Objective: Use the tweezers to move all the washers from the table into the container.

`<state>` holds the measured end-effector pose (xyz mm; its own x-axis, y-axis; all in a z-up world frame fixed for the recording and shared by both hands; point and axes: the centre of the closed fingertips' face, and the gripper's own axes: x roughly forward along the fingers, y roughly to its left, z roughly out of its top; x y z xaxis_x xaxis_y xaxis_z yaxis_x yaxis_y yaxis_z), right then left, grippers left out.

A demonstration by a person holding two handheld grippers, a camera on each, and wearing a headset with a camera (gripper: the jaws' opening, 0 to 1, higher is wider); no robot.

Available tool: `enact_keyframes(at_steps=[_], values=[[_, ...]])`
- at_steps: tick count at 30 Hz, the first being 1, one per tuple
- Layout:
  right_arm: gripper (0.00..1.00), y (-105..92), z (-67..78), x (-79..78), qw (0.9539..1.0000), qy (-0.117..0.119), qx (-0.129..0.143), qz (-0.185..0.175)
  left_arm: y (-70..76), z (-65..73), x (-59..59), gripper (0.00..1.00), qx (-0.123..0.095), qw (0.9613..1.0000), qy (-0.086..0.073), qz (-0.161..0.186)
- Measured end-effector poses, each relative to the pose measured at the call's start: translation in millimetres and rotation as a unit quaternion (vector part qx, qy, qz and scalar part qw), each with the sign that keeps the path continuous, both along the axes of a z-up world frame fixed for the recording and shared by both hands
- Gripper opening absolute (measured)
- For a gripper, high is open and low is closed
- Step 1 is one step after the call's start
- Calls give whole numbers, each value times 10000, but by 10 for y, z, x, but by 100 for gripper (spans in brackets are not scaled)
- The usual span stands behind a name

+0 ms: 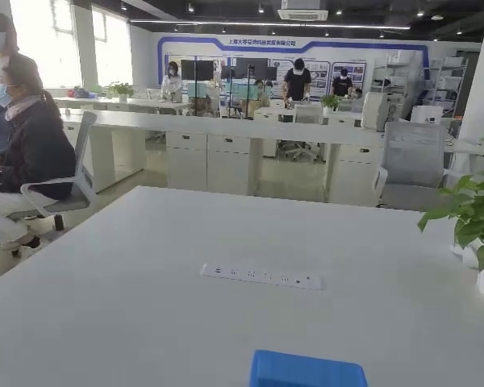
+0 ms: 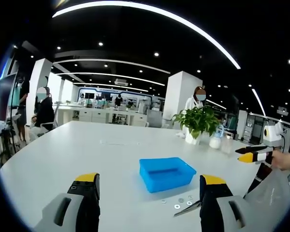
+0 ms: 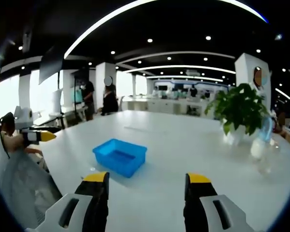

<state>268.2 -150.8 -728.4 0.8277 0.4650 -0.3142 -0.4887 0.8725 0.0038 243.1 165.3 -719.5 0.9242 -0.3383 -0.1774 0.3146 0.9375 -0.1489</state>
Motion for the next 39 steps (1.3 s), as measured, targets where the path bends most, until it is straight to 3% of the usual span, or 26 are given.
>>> enact_keyframes(at_steps=[17, 23, 27, 34, 39], values=[[63, 24, 10, -7, 10000, -17, 62, 31, 43, 1, 2, 87, 52, 9999, -16, 110], [64, 25, 8, -1, 9999, -8, 109, 55, 101, 54, 4, 86, 54, 9996, -156, 245], [65, 27, 7, 0, 9999, -6, 99, 84, 126, 59, 4, 87, -17, 9994, -155, 308], [69, 143, -7, -54, 9995, 51, -157, 273, 132, 37, 2, 88, 101, 9993, -94, 351], [71, 191, -16, -83, 9988, 103, -112, 473, 199, 60, 6, 87, 199, 9983, -144, 534]])
